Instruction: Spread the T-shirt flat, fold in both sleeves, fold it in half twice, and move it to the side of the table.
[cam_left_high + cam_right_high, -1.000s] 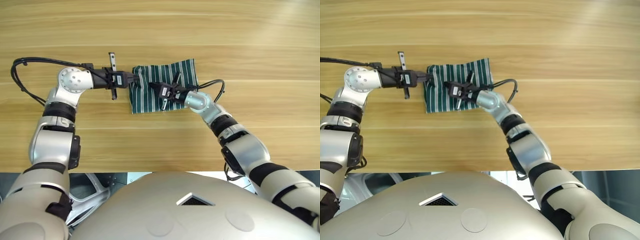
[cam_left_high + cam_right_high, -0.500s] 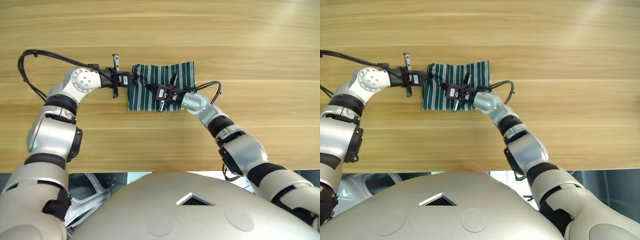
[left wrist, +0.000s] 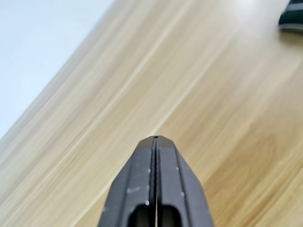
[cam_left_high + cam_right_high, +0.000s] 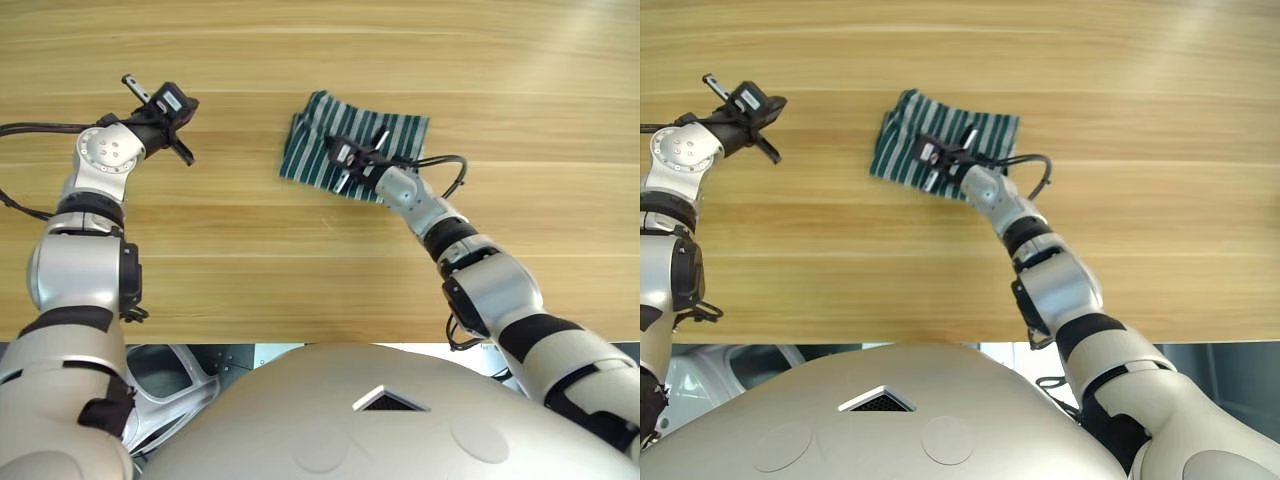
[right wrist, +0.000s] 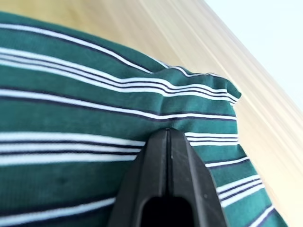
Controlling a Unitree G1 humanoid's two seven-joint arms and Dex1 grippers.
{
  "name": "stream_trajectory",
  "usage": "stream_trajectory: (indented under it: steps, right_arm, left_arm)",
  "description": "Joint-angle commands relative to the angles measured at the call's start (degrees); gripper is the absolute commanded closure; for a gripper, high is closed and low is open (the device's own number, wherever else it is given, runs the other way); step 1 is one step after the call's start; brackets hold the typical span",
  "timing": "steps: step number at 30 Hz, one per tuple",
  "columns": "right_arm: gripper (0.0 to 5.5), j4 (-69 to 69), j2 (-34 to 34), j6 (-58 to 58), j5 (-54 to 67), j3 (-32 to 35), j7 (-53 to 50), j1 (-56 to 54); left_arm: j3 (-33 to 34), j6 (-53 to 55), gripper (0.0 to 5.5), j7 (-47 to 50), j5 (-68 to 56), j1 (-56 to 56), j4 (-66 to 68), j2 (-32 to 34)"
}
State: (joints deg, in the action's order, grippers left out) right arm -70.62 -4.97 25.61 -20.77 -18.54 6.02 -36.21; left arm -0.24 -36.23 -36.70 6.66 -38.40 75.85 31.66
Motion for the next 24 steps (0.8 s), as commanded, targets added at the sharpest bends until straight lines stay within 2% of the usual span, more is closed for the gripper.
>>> stream_trajectory:
  steps: [1, 4, 7, 10, 13, 16, 21, 24]
  right_arm:
    - [5.48, -7.49, -10.3, -13.95, 5.13, 8.2, -4.2, 4.27]
    - [5.48, -8.15, -16.91, -17.51, 9.63, 14.95, -7.67, 6.0]
    - [5.48, -8.24, -22.13, -19.75, 13.07, 20.88, -10.28, 7.4]
    - [5.48, -7.98, -24.82, -20.24, 14.87, 24.91, -11.25, 7.54]
    - [5.48, -7.43, -24.67, -18.83, 15.67, 27.04, -10.41, 5.63]
    - [5.48, -6.18, -24.99, -14.03, 17.57, 29.95, -11.6, 2.24]
    - [5.48, -1.03, -29.6, -4.17, 23.34, 36.85, -13.79, -3.32]
    - [5.48, 5.7, -30.43, 0.75, 24.68, 38.05, -13.47, -5.31]
  left_arm:
    - [15.28, 1.61, 5.5, -14.9, -19.19, 3.16, -3.6, -4.4]
    - [23.2, 5.44, 5.5, -21.77, -29.34, 4.99, -5.83, -6.53]
    - [27.25, 6.72, 5.5, -23.83, -34.04, 8.88, -7.08, -8.64]
    - [29.24, 7.73, 5.5, -20.43, -35.12, 11.89, -6.08, -10.72]
    - [30.4, 8.84, 5.5, -15.33, -35.1, 13.81, -4.69, -11.95]
    - [31.53, 10.15, 5.5, -10.23, -34.88, 14.38, -3.14, -12.3]
    - [33.54, 12.33, 5.5, -2.57, -34.97, 14.66, -1.25, -12.24]
    - [33.98, 13.01, 5.5, -0.16, -34.49, 15.22, -0.69, -13.31]
